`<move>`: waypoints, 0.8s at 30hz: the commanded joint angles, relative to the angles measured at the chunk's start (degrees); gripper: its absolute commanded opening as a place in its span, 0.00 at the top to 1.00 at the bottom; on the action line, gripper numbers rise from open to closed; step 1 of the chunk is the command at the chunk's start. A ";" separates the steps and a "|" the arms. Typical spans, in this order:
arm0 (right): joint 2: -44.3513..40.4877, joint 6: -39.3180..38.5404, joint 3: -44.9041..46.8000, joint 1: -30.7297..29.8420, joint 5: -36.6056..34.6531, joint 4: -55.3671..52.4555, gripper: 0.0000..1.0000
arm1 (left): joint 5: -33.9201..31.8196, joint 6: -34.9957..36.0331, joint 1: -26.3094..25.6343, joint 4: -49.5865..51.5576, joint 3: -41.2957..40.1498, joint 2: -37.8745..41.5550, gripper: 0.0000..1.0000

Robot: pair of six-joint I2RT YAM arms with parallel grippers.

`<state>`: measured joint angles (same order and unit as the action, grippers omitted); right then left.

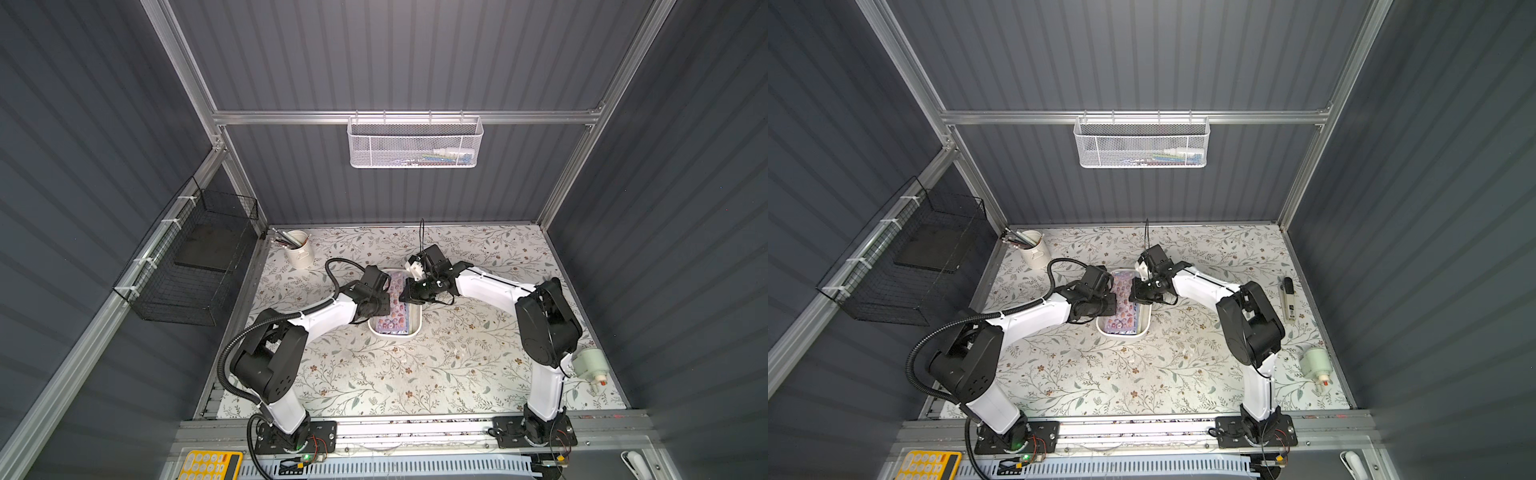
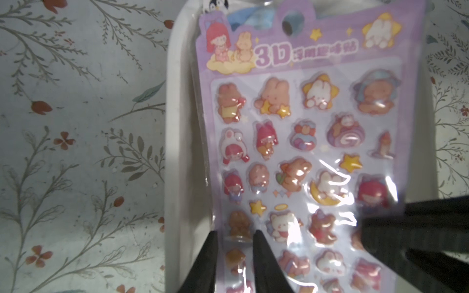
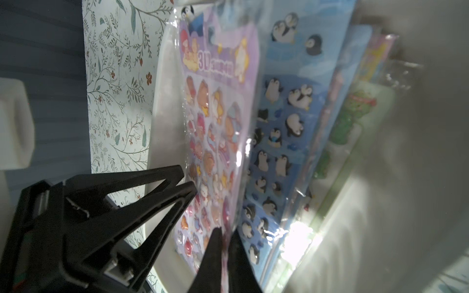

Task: Take the stickers out of the storage box
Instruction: Pick up the sticker from the storage box.

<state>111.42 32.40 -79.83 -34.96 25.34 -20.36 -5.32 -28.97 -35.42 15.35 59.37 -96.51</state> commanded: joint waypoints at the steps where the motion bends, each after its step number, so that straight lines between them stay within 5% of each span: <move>1: -1.76 -0.40 0.46 -0.17 -0.02 -0.29 0.94 | 0.80 -0.74 0.04 1.51 1.10 1.81 0.72; 13: -7.91 -2.82 -0.30 2.17 1.12 -5.83 0.98 | -1.33 0.31 0.01 5.25 2.15 7.96 0.67; 24: -12.05 -12.18 -7.43 10.57 10.03 -17.81 0.98 | -4.60 2.74 0.07 9.10 0.76 12.28 0.65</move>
<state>100.71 24.77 -84.86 -26.70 31.11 -32.73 -8.62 -27.73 -35.42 21.91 60.05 -85.80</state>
